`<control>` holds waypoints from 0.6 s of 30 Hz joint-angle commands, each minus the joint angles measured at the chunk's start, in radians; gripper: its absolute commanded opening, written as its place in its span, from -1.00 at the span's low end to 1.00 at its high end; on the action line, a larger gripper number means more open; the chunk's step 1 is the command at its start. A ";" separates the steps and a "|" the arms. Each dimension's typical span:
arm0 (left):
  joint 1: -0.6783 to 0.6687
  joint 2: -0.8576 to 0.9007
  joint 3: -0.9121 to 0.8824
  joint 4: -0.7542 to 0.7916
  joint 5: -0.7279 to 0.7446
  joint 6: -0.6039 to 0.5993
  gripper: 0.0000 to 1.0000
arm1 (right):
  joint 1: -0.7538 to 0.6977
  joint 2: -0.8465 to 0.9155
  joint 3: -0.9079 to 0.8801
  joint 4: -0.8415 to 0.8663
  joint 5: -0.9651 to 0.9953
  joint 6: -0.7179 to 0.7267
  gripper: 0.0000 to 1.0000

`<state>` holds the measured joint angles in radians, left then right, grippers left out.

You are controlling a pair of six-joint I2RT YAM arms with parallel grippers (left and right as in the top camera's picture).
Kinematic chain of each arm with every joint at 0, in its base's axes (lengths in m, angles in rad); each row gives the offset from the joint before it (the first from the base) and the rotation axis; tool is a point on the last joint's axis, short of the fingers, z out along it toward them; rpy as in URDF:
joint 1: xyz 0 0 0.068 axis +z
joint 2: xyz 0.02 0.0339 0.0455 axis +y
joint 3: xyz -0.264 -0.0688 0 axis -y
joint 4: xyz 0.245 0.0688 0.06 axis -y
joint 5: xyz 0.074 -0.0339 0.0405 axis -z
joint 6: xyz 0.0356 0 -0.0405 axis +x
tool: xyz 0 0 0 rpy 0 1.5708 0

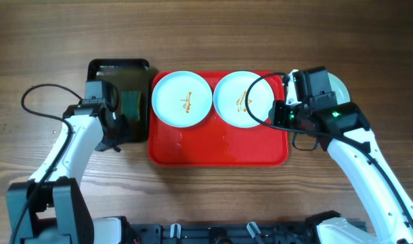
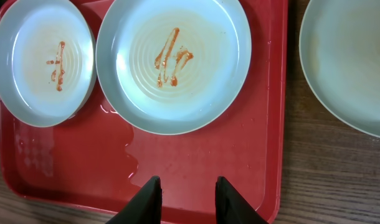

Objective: Clean dirty plates on tray and stack at the side

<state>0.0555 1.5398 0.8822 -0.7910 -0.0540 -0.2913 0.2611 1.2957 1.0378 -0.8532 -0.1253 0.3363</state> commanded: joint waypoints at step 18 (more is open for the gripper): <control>0.006 -0.017 0.148 -0.126 0.020 -0.009 -0.24 | 0.003 -0.009 0.016 0.011 0.005 0.005 -0.21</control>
<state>0.0555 1.5398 0.9340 -0.9489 -0.0463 -0.3008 0.2611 1.2957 1.0378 -0.8490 -0.1219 0.3397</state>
